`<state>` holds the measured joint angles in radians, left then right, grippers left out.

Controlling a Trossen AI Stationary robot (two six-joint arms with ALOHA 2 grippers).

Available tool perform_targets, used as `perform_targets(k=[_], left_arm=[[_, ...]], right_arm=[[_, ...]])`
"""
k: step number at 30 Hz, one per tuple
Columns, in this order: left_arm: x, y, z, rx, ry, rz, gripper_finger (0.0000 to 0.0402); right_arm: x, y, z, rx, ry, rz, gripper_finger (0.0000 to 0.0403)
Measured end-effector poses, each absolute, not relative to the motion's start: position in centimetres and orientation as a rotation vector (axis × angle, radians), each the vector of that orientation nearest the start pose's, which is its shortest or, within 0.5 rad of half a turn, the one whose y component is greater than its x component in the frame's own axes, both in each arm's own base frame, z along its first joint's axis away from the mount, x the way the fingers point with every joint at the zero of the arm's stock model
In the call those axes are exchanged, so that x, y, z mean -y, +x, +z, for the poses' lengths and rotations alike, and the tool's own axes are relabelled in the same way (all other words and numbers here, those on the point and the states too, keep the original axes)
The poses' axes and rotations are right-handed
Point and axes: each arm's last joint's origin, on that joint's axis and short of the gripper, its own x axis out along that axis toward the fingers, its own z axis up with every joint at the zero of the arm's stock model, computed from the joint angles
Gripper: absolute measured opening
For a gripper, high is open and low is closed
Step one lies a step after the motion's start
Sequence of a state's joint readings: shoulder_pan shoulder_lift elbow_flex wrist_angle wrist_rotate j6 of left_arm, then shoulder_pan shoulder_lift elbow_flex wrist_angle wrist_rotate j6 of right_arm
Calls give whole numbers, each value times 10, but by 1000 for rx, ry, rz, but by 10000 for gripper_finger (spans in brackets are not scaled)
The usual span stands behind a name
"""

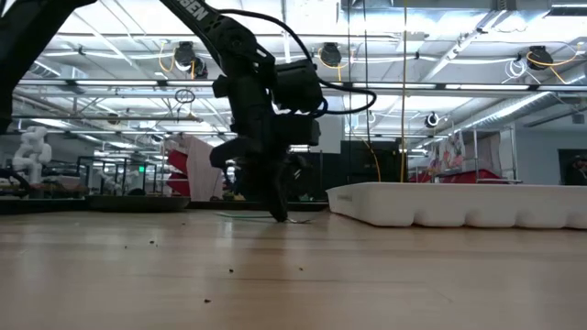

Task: Sort silverware
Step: Put the green fork into the middle right slot of the white silverware tray

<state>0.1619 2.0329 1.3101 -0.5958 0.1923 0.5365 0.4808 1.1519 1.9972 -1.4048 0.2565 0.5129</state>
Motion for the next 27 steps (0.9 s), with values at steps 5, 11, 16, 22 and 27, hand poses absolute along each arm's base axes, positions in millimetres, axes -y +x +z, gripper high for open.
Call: perform_targets(k=[5, 11, 16, 22, 27], left_arm=[[-55, 379, 131, -1250, 229, -366, 3], [-50, 366, 152, -1282, 230, -374, 3], [-48, 356, 196, -1198, 253, -330, 2], [-47, 349, 242, -1073, 247, -242, 2], [-45, 358, 279, -964, 305, -198, 2]], right_arm=[[-45, 102, 517, -563, 297, 79, 171], [-45, 101, 517, -561, 305, 78, 171], [-44, 100, 518, -556, 290, 83, 171], [-43, 98, 518, -548, 264, 88, 171], [-42, 97, 518, -543, 267, 87, 171]])
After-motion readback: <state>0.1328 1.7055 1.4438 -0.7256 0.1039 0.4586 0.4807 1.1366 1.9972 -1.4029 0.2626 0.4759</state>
